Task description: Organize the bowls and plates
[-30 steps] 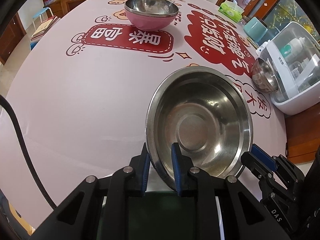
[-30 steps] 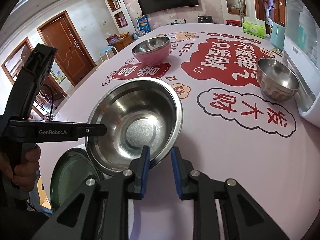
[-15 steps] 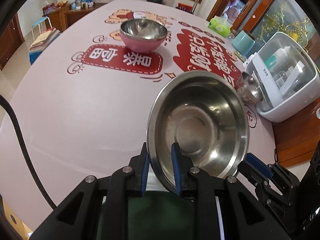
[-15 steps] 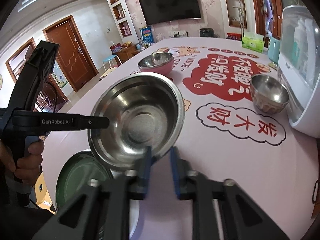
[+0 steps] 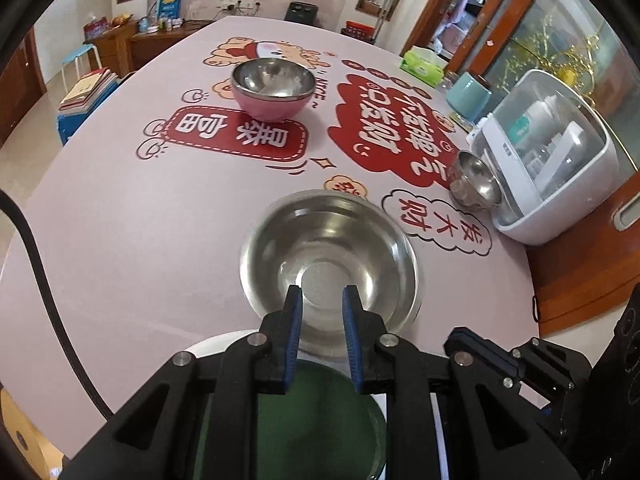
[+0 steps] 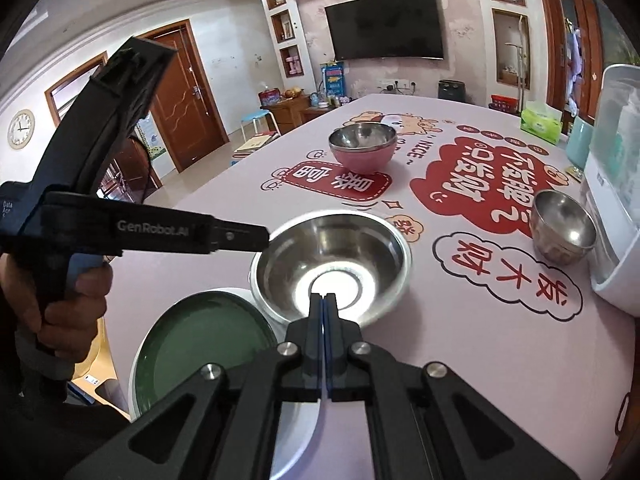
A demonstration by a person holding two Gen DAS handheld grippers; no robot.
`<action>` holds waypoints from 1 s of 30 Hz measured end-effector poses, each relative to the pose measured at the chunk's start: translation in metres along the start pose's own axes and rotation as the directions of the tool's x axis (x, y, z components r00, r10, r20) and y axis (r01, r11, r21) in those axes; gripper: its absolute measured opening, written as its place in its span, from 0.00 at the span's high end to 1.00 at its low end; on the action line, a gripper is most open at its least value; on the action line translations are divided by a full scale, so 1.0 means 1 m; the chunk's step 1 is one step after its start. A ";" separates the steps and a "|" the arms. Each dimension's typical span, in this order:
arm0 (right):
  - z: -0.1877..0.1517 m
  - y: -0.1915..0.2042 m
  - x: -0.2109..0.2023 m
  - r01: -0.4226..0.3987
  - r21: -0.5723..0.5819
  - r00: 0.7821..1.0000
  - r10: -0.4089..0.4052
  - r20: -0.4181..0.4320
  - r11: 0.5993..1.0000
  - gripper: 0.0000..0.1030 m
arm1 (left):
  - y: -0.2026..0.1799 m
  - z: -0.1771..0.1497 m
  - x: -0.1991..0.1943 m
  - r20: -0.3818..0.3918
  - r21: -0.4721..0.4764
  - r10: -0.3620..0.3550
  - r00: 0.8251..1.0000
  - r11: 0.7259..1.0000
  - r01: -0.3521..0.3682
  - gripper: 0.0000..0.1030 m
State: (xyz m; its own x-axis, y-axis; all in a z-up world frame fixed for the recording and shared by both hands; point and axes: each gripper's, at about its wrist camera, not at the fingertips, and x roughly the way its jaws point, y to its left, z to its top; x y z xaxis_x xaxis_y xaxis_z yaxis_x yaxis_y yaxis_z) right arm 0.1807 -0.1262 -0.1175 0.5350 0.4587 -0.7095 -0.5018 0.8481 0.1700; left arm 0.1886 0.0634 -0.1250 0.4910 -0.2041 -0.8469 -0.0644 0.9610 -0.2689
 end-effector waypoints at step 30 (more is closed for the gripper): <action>-0.008 -0.041 0.036 0.038 0.198 0.992 -0.013 -0.124 0.980 0.67 | 0.028 0.011 0.046 -0.121 -0.069 0.072 0.990 0.994 -0.081 0.69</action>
State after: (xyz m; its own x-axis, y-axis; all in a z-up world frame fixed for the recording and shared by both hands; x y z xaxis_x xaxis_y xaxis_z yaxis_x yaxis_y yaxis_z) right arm 0.2148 -0.1467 -0.1557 0.4530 0.4107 -0.7912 -0.3369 0.9006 0.2746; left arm 0.2190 0.0834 -0.1663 0.3762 -0.1551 -0.9135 -0.1636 0.9593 -0.2303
